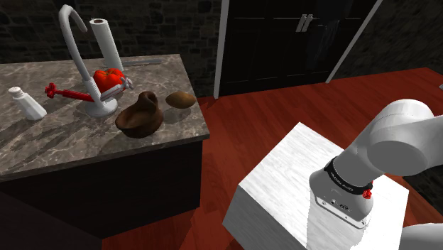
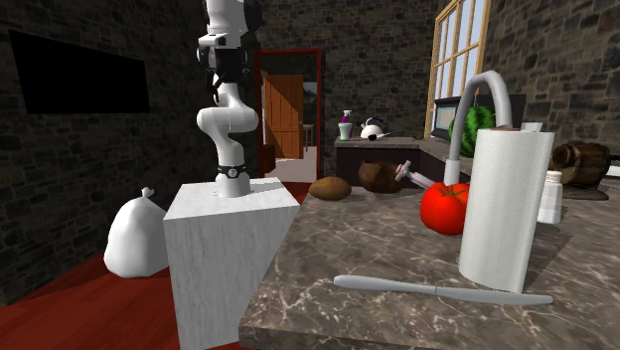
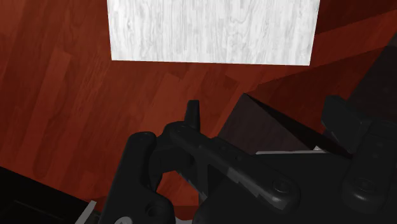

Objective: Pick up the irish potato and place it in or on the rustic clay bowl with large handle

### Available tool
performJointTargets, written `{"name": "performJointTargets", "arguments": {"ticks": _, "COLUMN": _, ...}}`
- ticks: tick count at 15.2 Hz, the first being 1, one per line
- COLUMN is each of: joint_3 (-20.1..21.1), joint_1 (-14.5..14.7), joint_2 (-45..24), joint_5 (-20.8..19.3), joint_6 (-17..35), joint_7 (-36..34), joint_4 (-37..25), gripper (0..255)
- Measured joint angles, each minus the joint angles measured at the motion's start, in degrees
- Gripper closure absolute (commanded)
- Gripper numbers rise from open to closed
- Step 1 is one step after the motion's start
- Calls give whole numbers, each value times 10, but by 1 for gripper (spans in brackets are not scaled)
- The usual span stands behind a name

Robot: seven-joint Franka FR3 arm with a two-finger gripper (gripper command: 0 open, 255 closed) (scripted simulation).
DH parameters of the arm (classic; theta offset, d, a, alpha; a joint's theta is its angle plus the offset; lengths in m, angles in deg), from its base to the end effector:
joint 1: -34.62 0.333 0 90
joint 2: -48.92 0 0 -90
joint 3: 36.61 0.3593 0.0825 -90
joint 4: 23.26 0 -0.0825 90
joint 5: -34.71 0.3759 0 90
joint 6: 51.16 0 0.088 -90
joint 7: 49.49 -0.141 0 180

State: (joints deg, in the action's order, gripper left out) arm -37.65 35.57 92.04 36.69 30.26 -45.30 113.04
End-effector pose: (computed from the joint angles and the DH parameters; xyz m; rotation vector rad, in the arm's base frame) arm 0.2520 0.0033 0.5573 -3.0692 -0.1219 0.3138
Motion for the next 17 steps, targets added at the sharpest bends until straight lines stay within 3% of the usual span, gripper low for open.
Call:
{"name": "performJointTargets", "arguments": {"ticks": 2, "joint_3": 2, "joint_1": 2, "joint_2": -8, "joint_5": 1, "joint_6": 10, "joint_7": 0, "joint_4": 1, "gripper": 0}}
{"name": "performJointTargets", "arguments": {"ticks": 9, "joint_3": 26, "joint_1": 26, "joint_2": -110, "joint_5": 12, "joint_6": 119, "joint_7": 12, "joint_4": -10, "gripper": 0}}
{"name": "performJointTargets", "arguments": {"ticks": 17, "joint_3": 54, "joint_1": 50, "joint_2": -263, "joint_5": 12, "joint_6": 235, "joint_7": 25, "joint_4": -72, "gripper": 0}}
